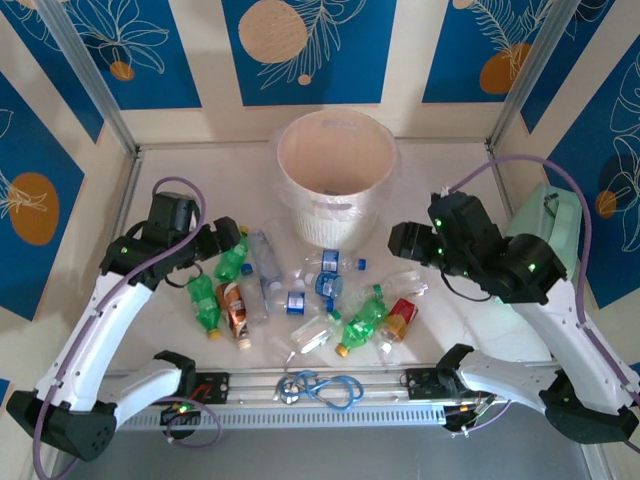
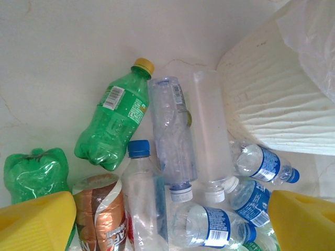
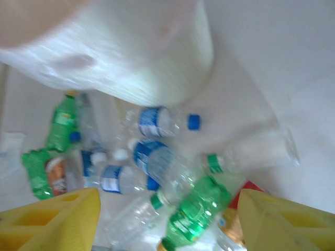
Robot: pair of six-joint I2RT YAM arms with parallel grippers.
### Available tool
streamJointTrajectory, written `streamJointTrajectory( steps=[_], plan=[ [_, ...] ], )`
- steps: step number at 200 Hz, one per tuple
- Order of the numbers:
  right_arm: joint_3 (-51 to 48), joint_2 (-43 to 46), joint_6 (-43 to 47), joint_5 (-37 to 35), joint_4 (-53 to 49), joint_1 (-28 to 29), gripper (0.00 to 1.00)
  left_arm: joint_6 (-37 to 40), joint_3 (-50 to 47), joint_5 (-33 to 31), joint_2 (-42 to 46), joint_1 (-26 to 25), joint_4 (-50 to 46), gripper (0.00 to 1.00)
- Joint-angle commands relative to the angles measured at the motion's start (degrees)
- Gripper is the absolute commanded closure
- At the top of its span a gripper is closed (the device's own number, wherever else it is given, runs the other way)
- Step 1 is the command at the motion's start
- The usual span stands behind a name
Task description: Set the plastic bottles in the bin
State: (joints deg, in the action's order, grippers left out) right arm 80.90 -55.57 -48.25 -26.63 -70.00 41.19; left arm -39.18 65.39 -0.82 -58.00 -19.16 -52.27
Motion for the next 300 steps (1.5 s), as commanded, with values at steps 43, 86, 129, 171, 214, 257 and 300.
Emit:
streamJointTrajectory(
  steps=[43, 86, 129, 171, 214, 257, 300],
  plan=[
    [-11.62, 1.6, -9.18, 1.53, 1.13, -0.17, 0.33, -6.16, -8.11, 10.09, -8.25, 0.55, 12.95, 0.22],
    [-11.59, 0.12, -9.38, 3.42, 1.44, -0.77, 0.36, -15.22, -10.48, 12.11, -16.75, 0.44, 25.29, 0.26],
    [-13.24, -0.06, -8.41, 4.82, 2.36, -1.46, 0.4, -20.17, -4.22, 11.29, -26.69, -2.62, 28.72, 0.29],
    [-15.82, 0.94, -9.19, 6.03, 6.0, -2.46, 0.41, -21.79, -0.04, 10.04, -33.01, -3.91, 28.19, 0.3],
    [-15.99, -0.39, -5.92, 9.22, 7.32, -5.25, 0.43, -23.98, 2.89, 8.86, -37.76, -4.21, 28.81, 0.33],
    [-17.38, -0.16, -6.06, 10.58, 9.56, -5.94, 0.44, -24.43, 4.2, 9.34, -40.89, -4.62, 28.96, 0.32],
    [-18.32, -0.33, -6.44, 10.7, 10.1, -6.03, 0.44, -24.44, 5.19, 9.41, -43.28, -4.84, 28.54, 0.3]
  ],
)
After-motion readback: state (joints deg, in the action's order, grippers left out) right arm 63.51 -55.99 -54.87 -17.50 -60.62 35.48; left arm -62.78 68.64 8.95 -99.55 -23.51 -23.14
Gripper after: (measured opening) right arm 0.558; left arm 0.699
